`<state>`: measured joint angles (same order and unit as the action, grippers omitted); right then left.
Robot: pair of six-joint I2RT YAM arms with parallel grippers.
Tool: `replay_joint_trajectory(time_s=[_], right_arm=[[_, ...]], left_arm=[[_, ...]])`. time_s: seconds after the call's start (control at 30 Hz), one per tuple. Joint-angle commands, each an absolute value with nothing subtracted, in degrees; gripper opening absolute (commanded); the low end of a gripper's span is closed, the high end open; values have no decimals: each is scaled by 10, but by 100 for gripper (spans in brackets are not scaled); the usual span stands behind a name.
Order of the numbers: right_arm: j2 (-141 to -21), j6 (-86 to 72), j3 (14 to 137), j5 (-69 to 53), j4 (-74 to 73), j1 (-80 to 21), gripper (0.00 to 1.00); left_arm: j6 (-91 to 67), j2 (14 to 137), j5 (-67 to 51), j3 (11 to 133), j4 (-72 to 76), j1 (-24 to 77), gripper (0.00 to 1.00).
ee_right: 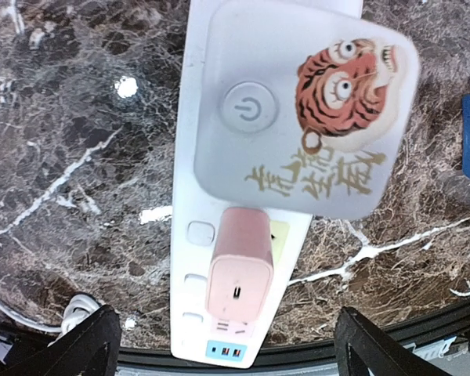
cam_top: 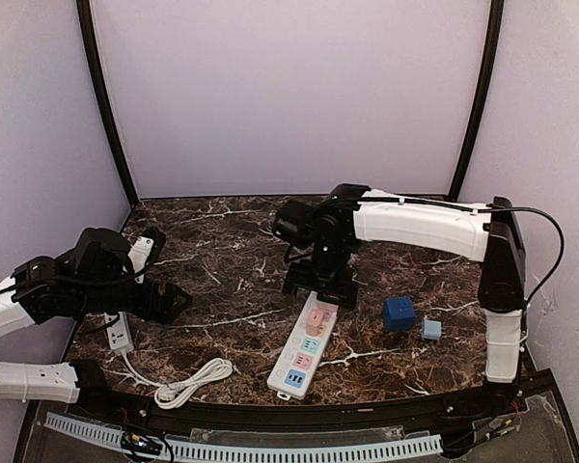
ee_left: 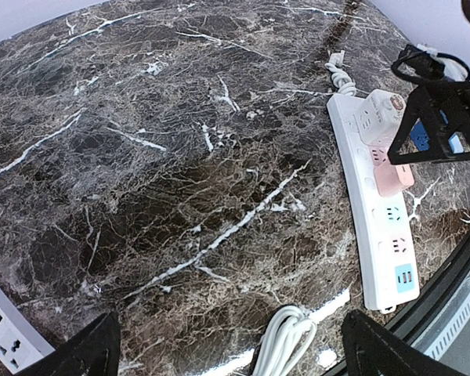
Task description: Insert the plug
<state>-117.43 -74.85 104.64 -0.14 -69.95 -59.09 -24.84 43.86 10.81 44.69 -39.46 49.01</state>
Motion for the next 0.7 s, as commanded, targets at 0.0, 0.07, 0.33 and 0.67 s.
replay_joint_trajectory(time_s=[0.0, 0.07, 0.33, 0.67], right_arm=[[-1119, -731, 1049, 19, -727, -593, 94], [-1101, -719, 1040, 36, -728, -592, 95], [-1033, -709, 979, 87, -769, -571, 95], [-927, -657, 831, 126, -777, -554, 95]], left_arm=[[-250, 442, 115, 446, -405, 487, 99], [-251, 443, 116, 446, -405, 488, 99], [-252, 445, 114, 446, -406, 487, 99], [-252, 454, 105, 446, -403, 488, 99]])
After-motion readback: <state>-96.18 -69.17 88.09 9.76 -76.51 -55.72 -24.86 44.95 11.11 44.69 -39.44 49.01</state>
